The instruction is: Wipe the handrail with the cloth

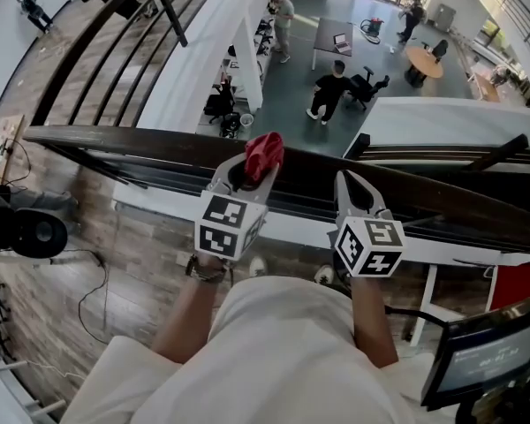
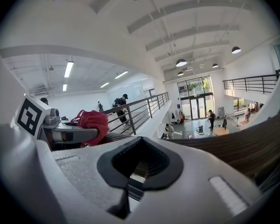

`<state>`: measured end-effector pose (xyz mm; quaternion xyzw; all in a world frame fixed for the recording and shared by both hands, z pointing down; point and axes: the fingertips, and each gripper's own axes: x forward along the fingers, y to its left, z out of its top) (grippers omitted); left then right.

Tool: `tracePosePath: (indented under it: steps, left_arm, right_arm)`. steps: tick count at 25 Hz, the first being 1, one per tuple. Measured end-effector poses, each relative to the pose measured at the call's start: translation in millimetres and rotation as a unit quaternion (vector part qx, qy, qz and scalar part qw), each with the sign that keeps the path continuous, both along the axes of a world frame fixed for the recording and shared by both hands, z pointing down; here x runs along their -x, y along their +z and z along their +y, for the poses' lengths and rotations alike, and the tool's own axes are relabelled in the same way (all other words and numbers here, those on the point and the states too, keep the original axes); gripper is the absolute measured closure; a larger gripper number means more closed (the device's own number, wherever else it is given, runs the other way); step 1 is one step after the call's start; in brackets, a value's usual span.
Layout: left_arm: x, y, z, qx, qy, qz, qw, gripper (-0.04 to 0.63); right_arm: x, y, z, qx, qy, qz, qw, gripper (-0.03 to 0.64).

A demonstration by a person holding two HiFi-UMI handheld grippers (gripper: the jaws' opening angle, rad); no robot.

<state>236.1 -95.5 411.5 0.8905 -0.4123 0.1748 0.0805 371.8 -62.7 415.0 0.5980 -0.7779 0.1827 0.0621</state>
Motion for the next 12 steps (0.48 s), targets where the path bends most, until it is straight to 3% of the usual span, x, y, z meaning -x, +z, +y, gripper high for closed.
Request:
tracePosePath:
  steps: [12]
  left_arm:
    - [47, 1, -5, 0.011, -0.047, 0.002, 0.9988, 0.463]
  right_arm:
    - [3, -4, 2, -0.009, -0.007, -0.001, 1.000, 0.614]
